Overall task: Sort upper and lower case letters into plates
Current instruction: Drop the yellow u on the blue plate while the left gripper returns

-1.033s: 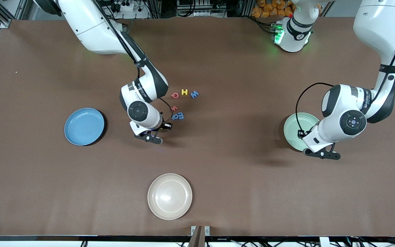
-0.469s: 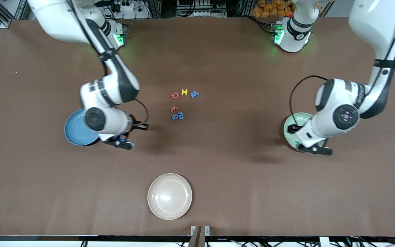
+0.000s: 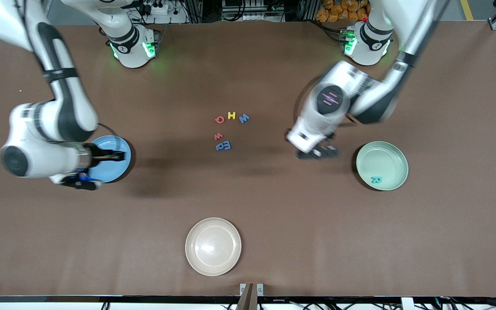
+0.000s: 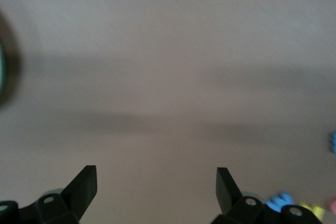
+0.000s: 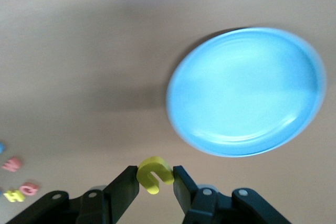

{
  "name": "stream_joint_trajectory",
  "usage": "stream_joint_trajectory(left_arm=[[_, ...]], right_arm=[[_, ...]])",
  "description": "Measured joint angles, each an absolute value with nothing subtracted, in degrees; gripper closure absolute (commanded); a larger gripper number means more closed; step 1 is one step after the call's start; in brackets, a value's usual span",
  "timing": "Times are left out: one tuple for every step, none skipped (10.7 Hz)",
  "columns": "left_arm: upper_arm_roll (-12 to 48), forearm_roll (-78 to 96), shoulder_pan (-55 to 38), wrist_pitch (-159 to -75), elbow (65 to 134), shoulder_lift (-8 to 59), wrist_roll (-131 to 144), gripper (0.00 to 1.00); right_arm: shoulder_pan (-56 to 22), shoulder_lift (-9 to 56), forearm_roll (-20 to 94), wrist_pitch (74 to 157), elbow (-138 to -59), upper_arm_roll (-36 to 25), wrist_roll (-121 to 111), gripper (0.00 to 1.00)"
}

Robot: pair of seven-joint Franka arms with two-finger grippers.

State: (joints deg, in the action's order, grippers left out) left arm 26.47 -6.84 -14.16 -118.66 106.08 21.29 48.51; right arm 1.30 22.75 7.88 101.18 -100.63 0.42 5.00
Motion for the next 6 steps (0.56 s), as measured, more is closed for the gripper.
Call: stream_joint_trajectory(left_arm=[[27.0, -6.6, -17.0, -118.7, 106.1, 21.3, 54.0, 0.0], [27.0, -6.4, -19.7, -118.9, 106.2, 21.6, 59.2, 0.0], [27.0, -6.4, -22.5, -119.7, 106.3, 22.1, 64.8, 0.0], [26.9, -6.4, -25.1, -121.4, 106.4, 23.0, 69.3, 0.0], [26.8, -6.4, -27.4, -124.0, 106.5, 24.2, 73.4, 0.0], [26.3, -6.4, -29.7, -126.8, 106.7, 25.9, 77.4, 0.0]], right_arm=[[4.2, 22.9, 7.8, 102.1, -101.3, 0.2, 2.4, 1.0], [6.2, 23.5, 7.8, 104.1, -102.5, 0.1, 1.4, 1.0], [8.0, 24.5, 7.8, 106.5, -103.8, 0.1, 0.7, 1.0], [9.1, 25.6, 7.8, 107.8, -104.4, 0.1, 0.5, 1.0], [9.3, 26.6, 7.8, 108.5, -104.4, 0.1, 0.5, 0.83], [9.2, 27.2, 7.8, 108.9, -104.4, 0.3, 0.5, 0.13]])
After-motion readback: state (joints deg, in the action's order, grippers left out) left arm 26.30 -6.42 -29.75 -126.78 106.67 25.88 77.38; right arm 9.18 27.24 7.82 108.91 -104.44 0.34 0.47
